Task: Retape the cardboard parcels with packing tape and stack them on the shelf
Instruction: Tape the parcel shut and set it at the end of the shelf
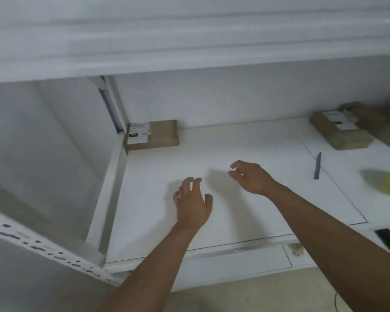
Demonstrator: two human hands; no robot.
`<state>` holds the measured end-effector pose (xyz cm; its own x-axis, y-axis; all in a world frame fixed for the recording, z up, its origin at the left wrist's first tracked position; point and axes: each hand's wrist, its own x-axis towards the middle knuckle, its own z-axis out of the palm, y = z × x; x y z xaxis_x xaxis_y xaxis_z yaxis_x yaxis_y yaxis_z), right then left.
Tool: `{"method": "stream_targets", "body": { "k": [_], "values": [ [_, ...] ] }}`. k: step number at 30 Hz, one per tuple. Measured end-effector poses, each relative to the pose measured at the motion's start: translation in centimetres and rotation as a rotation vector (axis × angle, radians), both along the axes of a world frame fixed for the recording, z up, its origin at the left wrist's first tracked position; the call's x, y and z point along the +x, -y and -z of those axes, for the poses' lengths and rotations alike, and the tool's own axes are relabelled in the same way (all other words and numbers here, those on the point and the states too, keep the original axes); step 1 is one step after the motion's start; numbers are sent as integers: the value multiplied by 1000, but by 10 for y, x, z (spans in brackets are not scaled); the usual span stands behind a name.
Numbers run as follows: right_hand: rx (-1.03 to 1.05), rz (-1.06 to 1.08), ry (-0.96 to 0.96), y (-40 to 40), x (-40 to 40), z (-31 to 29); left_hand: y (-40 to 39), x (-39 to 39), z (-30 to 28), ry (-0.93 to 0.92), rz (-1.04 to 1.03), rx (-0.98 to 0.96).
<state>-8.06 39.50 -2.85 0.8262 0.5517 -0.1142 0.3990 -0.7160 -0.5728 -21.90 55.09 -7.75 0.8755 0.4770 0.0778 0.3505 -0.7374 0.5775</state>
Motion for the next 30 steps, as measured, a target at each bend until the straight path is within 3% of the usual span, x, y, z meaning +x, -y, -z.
{"method": "stream_targets", "body": {
  "k": [14,21,30],
  "values": [
    [136,210,279,285,50,-31,290,117,-22,-57,234,-62],
    [205,352,388,360,80,-33,342,169,-36,-41,244,-129],
    [77,432,383,397,154,-42,362,253,-31,-4,215,-390]
  ]
}}
